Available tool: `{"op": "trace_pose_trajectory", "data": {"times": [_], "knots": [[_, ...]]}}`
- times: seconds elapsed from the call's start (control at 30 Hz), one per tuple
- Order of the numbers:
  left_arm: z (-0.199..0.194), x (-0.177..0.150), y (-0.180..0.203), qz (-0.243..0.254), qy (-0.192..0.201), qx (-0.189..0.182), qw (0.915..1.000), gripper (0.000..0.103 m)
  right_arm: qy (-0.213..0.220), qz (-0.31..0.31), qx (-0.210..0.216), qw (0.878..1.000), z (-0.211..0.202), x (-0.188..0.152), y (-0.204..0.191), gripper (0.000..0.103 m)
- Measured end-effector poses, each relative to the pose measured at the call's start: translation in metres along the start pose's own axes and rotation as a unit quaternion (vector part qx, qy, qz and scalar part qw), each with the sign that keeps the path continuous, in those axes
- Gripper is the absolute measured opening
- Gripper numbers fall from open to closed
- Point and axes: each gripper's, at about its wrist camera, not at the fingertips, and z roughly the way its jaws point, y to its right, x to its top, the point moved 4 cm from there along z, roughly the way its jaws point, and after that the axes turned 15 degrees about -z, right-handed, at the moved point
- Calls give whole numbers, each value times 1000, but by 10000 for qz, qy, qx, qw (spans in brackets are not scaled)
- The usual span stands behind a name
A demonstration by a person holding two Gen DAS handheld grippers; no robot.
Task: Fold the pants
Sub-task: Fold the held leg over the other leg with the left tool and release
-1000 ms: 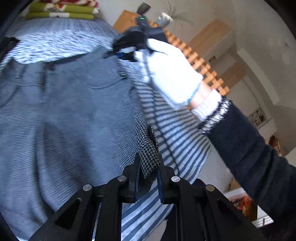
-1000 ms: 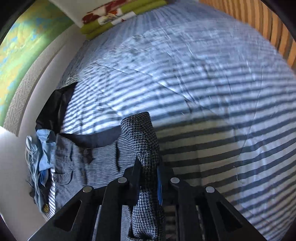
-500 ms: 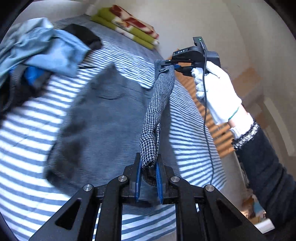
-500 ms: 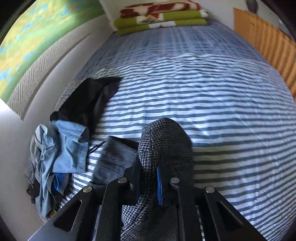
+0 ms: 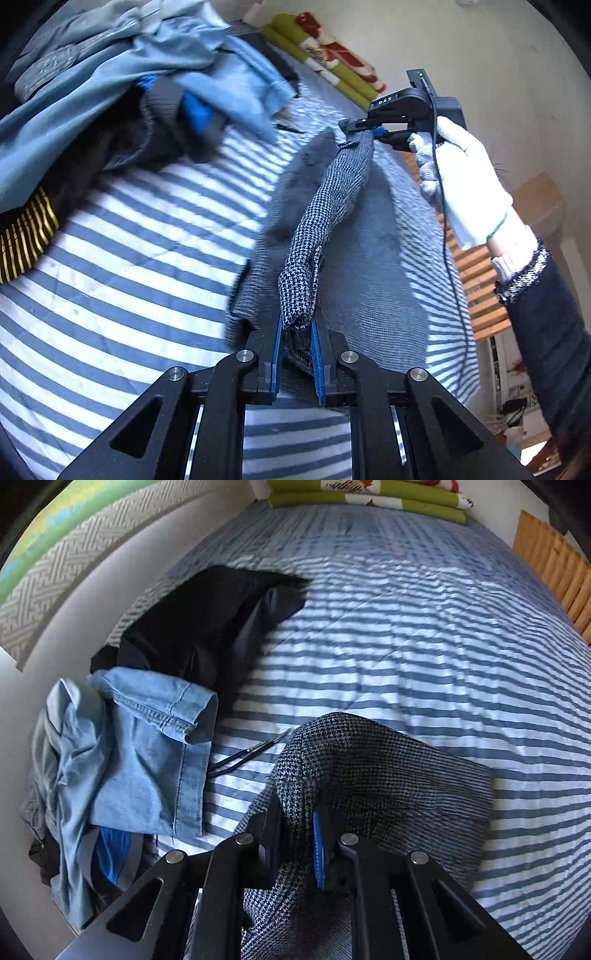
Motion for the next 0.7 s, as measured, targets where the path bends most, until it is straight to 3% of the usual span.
{"op": "trace_pose_trajectory", "data": {"times": [0.13, 0.3, 0.4, 0.43, 0.5, 0.7], "knots": [[13, 6, -16, -94, -131, 103, 9998, 15, -201, -358, 15, 9992, 21, 9, -14, 31], [18, 7, -23, -138, -279, 243, 9992, 21, 211, -572, 259, 9978, -2, 17, -19, 38], [8, 8, -19, 15, -122, 492, 9987, 30, 468, -662, 398, 9959, -28, 12, -15, 38], [6, 9, -17, 45, -76, 520, 9986, 39, 551, -640, 401, 9956, -36, 9, -11, 38], [-4, 12, -8, 205, 60, 609, 9979, 55, 638, -418, 666, 9949, -53, -9, 5, 38], [-20, 11, 8, 543, 147, 741, 9957, 55, 425, -270, 387, 9980, -69, -89, 53, 38]]}}
